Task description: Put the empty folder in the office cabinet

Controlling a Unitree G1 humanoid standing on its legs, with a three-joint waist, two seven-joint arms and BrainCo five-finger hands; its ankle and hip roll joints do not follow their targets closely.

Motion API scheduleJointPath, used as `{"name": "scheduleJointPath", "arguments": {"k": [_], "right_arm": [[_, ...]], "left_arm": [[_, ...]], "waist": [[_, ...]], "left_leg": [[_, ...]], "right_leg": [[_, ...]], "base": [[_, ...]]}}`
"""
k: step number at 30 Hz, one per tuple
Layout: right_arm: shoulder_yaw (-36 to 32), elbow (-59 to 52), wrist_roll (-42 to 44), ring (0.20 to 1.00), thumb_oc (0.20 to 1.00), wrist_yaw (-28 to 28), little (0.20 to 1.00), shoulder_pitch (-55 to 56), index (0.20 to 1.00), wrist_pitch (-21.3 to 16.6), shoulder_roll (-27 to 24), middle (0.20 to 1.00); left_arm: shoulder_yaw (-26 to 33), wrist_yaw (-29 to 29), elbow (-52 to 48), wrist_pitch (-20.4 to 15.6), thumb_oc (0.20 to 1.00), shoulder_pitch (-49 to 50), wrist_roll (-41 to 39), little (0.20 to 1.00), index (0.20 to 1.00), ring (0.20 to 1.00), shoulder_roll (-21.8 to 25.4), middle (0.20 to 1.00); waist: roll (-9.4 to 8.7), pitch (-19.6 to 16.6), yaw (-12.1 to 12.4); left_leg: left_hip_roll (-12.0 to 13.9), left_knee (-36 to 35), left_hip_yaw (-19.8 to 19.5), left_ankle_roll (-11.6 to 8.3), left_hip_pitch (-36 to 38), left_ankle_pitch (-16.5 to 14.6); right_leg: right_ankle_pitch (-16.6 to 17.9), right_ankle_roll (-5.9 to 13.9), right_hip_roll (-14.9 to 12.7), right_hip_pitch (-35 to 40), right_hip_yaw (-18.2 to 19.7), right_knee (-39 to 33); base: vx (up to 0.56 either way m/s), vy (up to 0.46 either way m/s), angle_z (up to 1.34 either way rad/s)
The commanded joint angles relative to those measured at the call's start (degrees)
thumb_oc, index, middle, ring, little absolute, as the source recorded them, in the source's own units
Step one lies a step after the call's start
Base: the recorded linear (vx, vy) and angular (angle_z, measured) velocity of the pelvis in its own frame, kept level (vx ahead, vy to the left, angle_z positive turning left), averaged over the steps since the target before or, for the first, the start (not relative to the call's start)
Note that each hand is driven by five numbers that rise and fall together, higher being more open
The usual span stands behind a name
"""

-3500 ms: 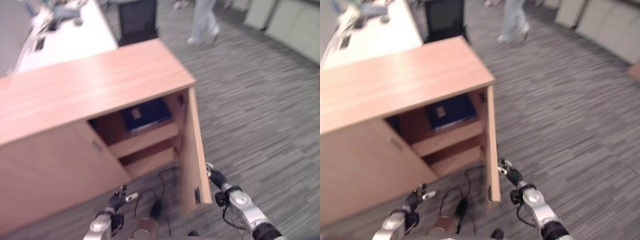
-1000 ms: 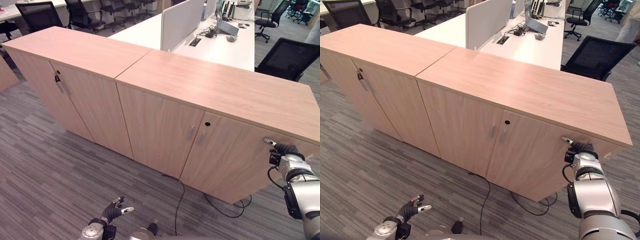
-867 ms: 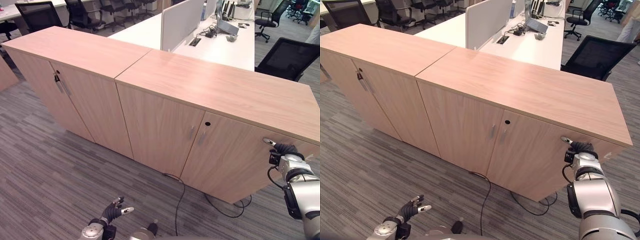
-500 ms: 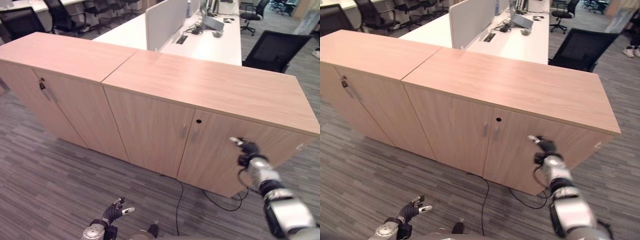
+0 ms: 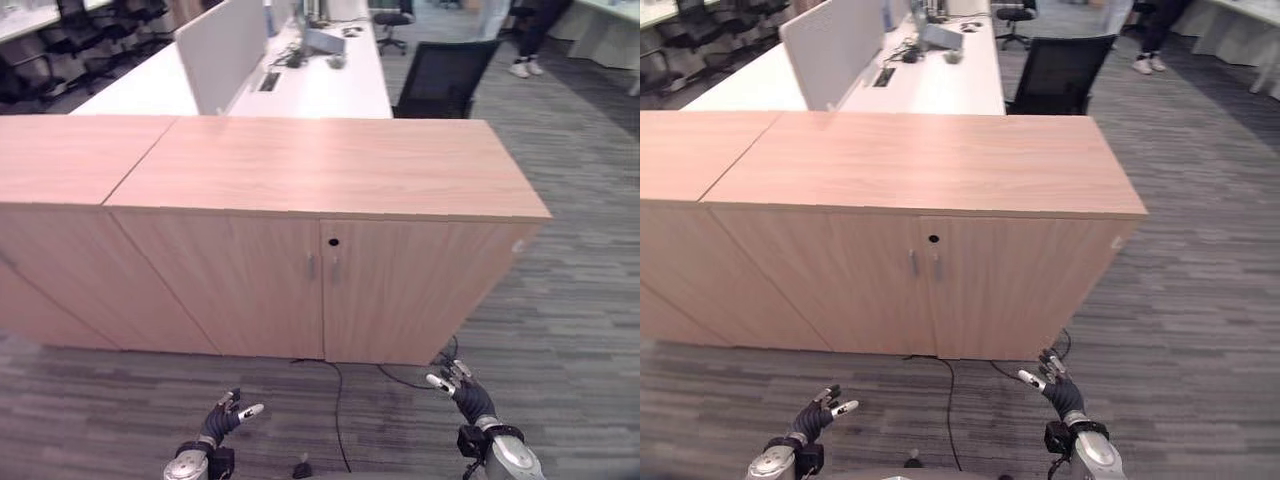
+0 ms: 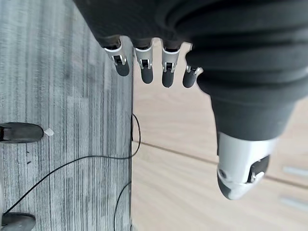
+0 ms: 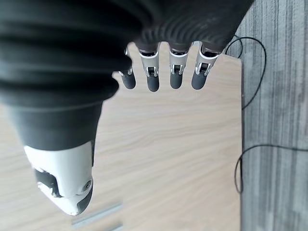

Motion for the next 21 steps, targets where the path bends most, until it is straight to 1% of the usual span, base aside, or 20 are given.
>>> {"name": "scheduleJointPath", "arguments": {"k": [1,6,10,21], "right_arm": [[0.8,-1.15,-2.04,1.0,1.0,1.16,1.0,-4.24,1.0,-2.58,-1.7,1.0],[0.68,6.11,-5.11,1.0,1.0,-0.16,1.0,-4.82,1.0,-2.0,-1.29,1.0],[0.58,9.89,-6.37,1.0,1.0,-0.98,1.0,-5.22,1.0,-1.75,-1.05,1.0],[1.44,14.09,-7.7,1.0,1.0,-1.57,1.0,-6.71,1.0,-1.17,-0.57,1.0]], "left_arm": [[1.7,-0.05,2.13,-2.16,1.0,-2.62,1.52,1.0,1.0,1.0,1.35,1.0],[1.63,-0.07,2.31,-2.13,1.0,-3.14,1.22,1.0,1.0,1.0,1.03,1.0],[1.19,-0.27,2.74,-1.98,1.0,-3.38,1.33,1.0,1.0,1.0,0.9,1.0],[0.91,-1.19,2.68,-1.78,1.0,-2.66,0.39,1.0,1.0,1.0,0.81,1.0]], "waist": [[-1.58,-0.01,1.69],[-1.65,-0.02,1.09],[-1.68,-0.09,0.87],[-1.6,-0.14,0.86]], "left_leg": [[0.65,0.35,-1.52,-0.71,0.53,-3.89],[0.98,0.35,-0.43,-0.74,1.31,-4.13],[1.14,0.35,0.05,-0.74,1.75,-4.29],[1.42,0.35,0.92,-0.71,2.2,-4.43]], "right_leg": [[-1.36,1.99,-2.3,2.2,-1.4,1.88],[-1.29,1.87,-1.78,2.37,-0.29,1.53],[-1.42,1.76,-1.55,2.56,0.11,1.47],[-1.14,1.73,-1.24,2.44,1.2,1.14]], "base": [[-0.01,-0.013,-0.1],[-0.01,-0.028,-0.12],[0.0,-0.004,-0.01],[-0.01,-0.005,-0.06]]}}
